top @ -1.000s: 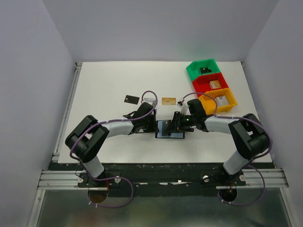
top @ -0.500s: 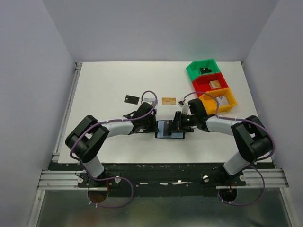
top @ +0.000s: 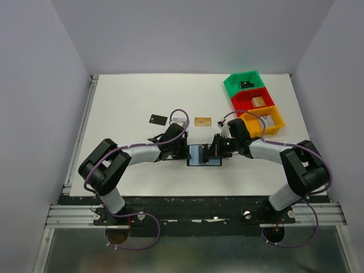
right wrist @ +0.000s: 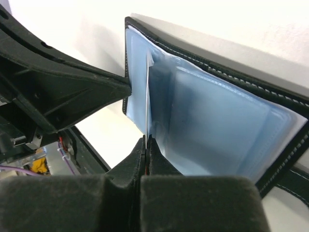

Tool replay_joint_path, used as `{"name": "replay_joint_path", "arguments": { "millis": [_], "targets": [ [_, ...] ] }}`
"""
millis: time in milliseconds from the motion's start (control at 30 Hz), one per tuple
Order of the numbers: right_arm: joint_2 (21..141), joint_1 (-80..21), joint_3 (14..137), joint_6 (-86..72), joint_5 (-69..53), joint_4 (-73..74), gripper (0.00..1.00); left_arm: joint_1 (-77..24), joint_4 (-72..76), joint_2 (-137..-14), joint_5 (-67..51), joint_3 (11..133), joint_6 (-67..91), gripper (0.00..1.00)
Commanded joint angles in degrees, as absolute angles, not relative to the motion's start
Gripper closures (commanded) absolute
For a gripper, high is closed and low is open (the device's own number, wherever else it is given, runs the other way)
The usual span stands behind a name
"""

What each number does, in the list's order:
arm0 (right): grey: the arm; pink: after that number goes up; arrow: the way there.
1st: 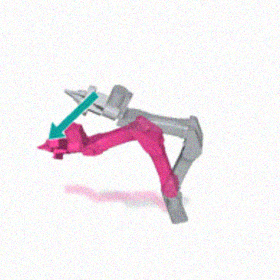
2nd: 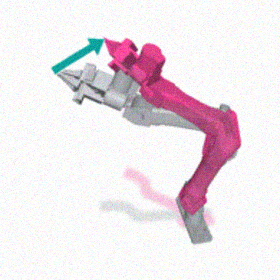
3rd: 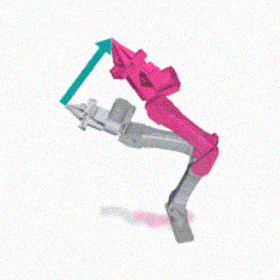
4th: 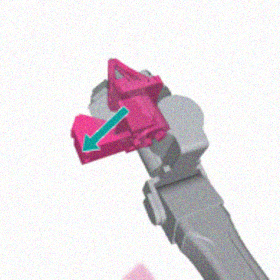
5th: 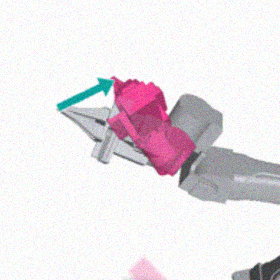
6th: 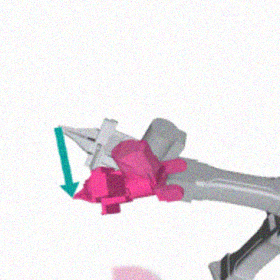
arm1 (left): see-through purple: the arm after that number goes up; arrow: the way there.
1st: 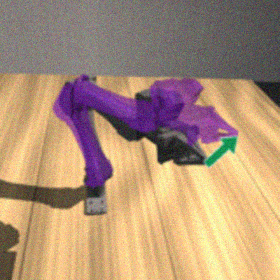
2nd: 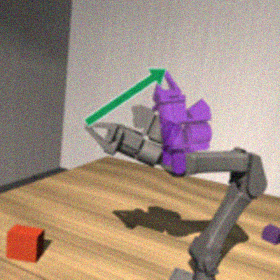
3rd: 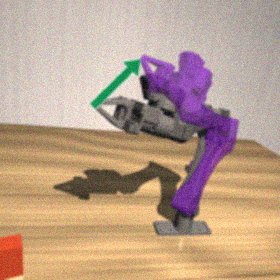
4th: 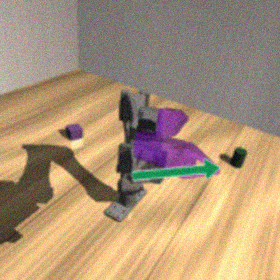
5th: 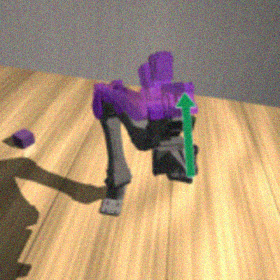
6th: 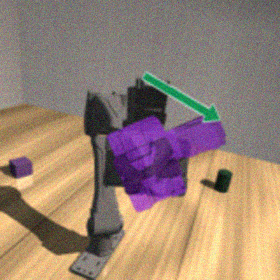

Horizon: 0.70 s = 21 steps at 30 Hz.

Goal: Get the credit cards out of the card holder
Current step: Remove the credit card from the card holder, then place the credit card at the center of the board.

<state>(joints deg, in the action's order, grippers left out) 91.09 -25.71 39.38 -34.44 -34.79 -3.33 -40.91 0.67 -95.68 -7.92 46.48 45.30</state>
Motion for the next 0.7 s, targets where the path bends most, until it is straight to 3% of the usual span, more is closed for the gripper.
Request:
{"name": "replay_joint_path", "arguments": {
  "millis": [0,300,600,667],
  "targets": [
    [89.04,-24.87,38.94,-33.93,-31.20,-0.09,1.00,-40.96,-3.78,-95.28,-4.40,43.95,44.30,1.00],
    [85.00,-24.52,38.76,-33.05,-26.11,7.29,1.00,-40.96,-2.29,-92.99,-4.40,40.78,44.82,1.00],
    [73.05,-24.61,41.30,-27.43,-21.71,16.60,1.00,-41.84,-0.97,-83.34,-2.99,39.55,43.07,1.00],
    [70.32,-24.70,43.06,-25.15,-22.14,19.23,1.00,-41.84,-0.35,-79.91,-3.25,39.99,42.37,0.82]
  ]
}}
